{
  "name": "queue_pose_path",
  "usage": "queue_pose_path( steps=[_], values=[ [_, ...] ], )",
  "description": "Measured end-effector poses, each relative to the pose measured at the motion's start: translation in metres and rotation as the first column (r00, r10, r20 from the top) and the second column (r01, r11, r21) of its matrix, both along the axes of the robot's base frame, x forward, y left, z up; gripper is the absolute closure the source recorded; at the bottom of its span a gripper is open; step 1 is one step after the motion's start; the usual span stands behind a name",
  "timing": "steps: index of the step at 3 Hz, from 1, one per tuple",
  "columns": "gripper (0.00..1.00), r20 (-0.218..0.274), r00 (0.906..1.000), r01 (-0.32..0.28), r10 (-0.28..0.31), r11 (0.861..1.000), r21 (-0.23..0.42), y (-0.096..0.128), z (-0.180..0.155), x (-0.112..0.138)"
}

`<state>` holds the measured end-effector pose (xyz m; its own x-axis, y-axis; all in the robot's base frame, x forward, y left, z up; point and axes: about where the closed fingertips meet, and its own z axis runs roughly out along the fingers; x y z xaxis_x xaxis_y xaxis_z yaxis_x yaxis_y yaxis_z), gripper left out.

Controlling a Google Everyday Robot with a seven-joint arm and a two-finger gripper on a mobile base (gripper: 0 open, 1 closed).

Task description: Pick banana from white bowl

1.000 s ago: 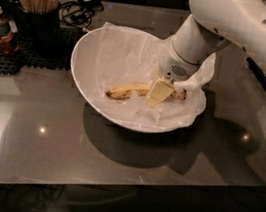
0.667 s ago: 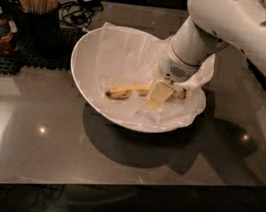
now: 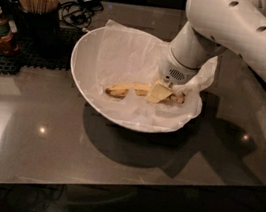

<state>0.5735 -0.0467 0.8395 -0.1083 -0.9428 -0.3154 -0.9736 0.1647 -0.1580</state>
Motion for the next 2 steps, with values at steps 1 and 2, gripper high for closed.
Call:
queue_pose_path(
  steps=[1,2],
  values=[
    [0.72,-0.011,0.9999,0.013,-0.012,1.000,0.003,-0.0011,-0.0071,0.0012],
    [0.72,-0.020,0.9996,0.019,-0.018,1.000,0.005,-0.0022,-0.0087,0.0016]
  ],
)
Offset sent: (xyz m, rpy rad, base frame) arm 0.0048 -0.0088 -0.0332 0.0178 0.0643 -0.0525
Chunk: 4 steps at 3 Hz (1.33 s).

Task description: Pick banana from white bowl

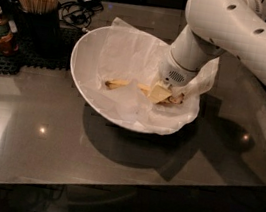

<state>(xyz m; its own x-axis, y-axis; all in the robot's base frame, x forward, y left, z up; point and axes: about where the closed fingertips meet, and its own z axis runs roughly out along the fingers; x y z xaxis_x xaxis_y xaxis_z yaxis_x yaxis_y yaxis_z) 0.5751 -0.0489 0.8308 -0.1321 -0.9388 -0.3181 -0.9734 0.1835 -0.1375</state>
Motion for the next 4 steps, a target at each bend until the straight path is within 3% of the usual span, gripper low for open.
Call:
queue_pose_path(
  steps=[1,2,3,4],
  values=[
    [0.90,-0.007,1.0000,0.005,-0.005,1.000,0.006,-0.001,0.000,0.001],
    [1.00,-0.014,0.9999,-0.005,0.005,1.000,0.018,0.002,-0.003,-0.002],
    [1.00,0.030,0.9985,-0.048,0.045,0.993,0.111,0.009,0.004,-0.027],
    [1.00,0.170,0.9854,-0.050,0.009,0.969,0.241,-0.001,0.027,-0.042]
  ],
)
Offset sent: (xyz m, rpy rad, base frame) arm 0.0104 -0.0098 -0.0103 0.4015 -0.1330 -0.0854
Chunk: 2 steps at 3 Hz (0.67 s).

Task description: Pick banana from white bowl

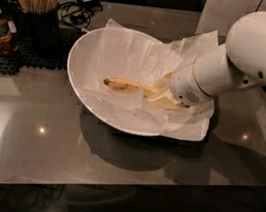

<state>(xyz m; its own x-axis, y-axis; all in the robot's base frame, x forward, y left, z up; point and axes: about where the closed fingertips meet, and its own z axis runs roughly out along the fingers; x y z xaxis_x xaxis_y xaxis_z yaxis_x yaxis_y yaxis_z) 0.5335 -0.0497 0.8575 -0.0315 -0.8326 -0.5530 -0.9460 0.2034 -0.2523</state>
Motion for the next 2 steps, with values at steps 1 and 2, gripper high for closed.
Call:
queue_pose_path(
  steps=[1,2],
  values=[
    [1.00,0.155,0.9864,0.036,-0.053,0.993,0.109,-0.005,0.030,-0.001],
    [1.00,0.286,0.9507,0.065,-0.120,0.979,0.196,-0.015,0.064,-0.003]
  ],
)
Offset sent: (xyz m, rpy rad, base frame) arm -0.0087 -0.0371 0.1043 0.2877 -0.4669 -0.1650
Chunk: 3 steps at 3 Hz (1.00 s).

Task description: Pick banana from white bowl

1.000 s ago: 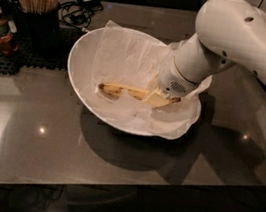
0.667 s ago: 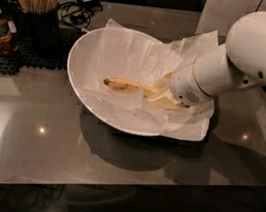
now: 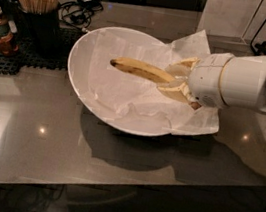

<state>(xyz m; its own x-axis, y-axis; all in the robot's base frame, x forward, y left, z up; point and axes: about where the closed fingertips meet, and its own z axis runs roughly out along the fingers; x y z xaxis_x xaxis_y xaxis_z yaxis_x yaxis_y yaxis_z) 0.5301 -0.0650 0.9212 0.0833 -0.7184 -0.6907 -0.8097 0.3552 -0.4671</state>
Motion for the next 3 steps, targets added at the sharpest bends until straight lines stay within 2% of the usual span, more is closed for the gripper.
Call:
queue_pose_path(
  steps=[1,2,3],
  values=[
    [1.00,0.101,0.9947,0.016,-0.019,0.999,0.035,-0.004,0.030,-0.001],
    [1.00,0.187,0.9823,-0.030,0.014,0.996,0.083,-0.001,0.057,-0.007],
    [1.00,0.278,0.9597,-0.077,0.039,0.989,0.127,0.001,0.083,-0.028]
  ],
)
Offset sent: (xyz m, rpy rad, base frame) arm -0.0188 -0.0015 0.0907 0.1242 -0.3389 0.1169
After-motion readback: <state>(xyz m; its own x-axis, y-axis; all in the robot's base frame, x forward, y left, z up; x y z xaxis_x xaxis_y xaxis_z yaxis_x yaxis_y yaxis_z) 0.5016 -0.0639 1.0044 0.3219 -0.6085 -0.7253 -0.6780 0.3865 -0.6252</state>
